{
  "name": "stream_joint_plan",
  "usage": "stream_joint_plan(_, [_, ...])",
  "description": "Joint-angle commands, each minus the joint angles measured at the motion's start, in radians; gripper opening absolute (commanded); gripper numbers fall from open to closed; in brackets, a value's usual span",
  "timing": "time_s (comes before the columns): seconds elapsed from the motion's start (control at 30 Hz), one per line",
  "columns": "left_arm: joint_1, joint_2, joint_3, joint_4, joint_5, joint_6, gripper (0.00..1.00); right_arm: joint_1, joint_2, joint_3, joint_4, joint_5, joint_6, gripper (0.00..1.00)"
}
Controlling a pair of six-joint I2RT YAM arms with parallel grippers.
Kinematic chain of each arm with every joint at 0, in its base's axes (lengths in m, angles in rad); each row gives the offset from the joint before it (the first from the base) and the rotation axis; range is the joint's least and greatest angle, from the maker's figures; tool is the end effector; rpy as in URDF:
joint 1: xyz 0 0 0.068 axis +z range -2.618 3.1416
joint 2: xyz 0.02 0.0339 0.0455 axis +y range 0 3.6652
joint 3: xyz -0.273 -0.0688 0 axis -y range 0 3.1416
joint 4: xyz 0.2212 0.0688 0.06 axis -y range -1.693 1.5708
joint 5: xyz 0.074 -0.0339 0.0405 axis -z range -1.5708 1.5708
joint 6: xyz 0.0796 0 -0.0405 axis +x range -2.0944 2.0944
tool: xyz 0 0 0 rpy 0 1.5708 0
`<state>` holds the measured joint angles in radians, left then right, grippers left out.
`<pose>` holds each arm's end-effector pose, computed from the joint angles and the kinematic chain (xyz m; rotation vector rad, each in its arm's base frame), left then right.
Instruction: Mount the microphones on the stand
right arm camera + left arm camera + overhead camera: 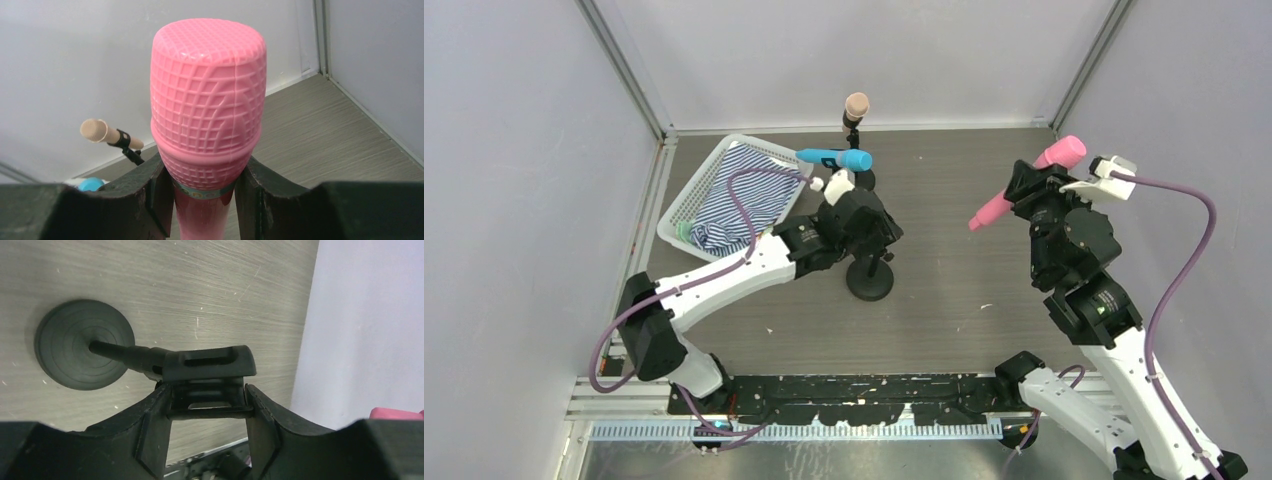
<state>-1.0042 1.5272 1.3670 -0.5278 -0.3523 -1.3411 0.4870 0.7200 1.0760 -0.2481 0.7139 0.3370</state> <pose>0.2115 -0.2813 0.3158 -0.5894 2.2858 -0.8621 0.1433 0.0169 0.4413 0.4673 1.4158 0.1438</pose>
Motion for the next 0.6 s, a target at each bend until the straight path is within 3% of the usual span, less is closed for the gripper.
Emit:
stream_joint_plan(0.0, [0.044, 0.005, -0.015, 0.047, 0.183, 0.444, 0.01, -0.005, -0.050, -0.031, 0.067, -0.096, -0.022, 0.01])
stream_joint_plan(0.17, [0.087, 0.027, 0.001, 0.062, 0.362, 0.742, 0.01, -0.005, -0.081, -0.063, 0.093, -0.164, -0.028, 0.01])
stream_joint_plan(0.27, [0.118, 0.069, 0.057, -0.028, 0.431, 0.837, 0.00, -0.004, -0.084, -0.066, 0.080, -0.185, -0.024, 0.01])
stream_joint_plan(0.43, [0.135, 0.099, 0.093, -0.073, 0.432, 0.909, 0.00, -0.004, -0.086, -0.077, 0.075, -0.220, -0.016, 0.01])
stream_joint_plan(0.5, [0.136, 0.093, 0.078, -0.046, 0.432, 0.914, 0.08, -0.005, -0.087, -0.088, 0.083, -0.227, -0.008, 0.01])
stream_joint_plan(0.57, [0.137, 0.081, 0.053, -0.011, 0.427, 0.915, 0.23, -0.005, -0.088, -0.100, 0.096, -0.233, 0.000, 0.01])
